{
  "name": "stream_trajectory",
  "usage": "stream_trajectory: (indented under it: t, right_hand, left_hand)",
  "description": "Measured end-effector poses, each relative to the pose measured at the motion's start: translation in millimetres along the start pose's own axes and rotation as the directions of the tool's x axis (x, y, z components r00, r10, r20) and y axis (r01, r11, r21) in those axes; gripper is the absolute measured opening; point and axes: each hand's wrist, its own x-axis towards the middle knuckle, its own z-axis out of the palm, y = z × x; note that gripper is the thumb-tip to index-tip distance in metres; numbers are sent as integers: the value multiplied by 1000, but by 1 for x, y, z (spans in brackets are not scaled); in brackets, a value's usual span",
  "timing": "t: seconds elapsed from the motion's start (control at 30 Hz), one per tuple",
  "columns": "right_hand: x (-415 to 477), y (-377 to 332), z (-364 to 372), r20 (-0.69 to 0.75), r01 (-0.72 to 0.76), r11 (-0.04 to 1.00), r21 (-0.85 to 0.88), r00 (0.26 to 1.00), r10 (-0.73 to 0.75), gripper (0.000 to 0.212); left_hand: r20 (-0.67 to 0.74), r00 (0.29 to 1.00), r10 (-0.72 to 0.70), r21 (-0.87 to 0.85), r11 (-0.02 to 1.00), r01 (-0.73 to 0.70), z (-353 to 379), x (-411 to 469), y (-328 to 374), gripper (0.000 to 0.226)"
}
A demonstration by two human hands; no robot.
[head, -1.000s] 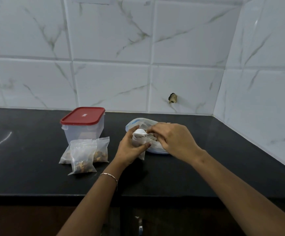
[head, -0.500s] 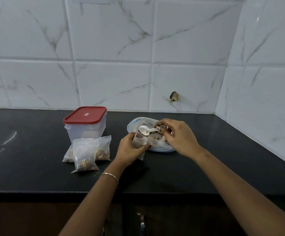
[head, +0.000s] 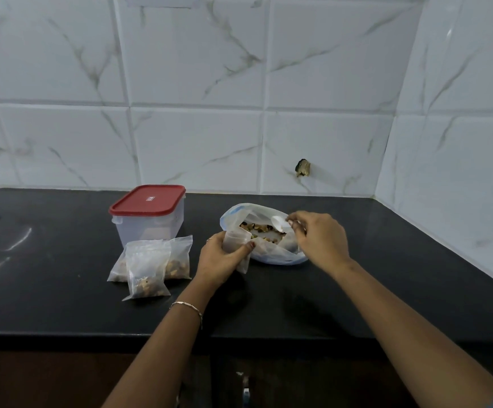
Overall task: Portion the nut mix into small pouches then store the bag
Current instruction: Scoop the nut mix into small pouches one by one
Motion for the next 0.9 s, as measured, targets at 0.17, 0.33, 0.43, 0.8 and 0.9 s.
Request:
stream_trajectory:
  t: [0.17, 0.33, 0.43, 0.8, 0.9]
  right_hand:
    - [3, 8, 26, 141, -11, 998, -64, 990, 20, 23]
    - [3, 6, 37, 141, -18, 1000, -14, 990, 20, 23]
    - [-1, 3, 37, 136, -57, 995, 87, 990, 45, 23]
    - [-2, -8, 44, 87, -64, 998, 28, 994, 62, 24]
    - [1, -15, 47, 136, -178, 966, 189, 979, 154, 21]
  left_hand:
    - [25, 999, -39, 73, 997, 37, 0, 0, -1, 29]
    - [21, 996, -87, 178, 981, 82, 0, 3, -6, 38]
    - [16, 995, -96, 161, 983, 92, 0, 5, -6, 38]
    - [24, 993, -119, 164, 980, 114, 0, 4, -4, 48]
    - [31, 992, -120, 165, 980, 114, 0, 4, -4, 45]
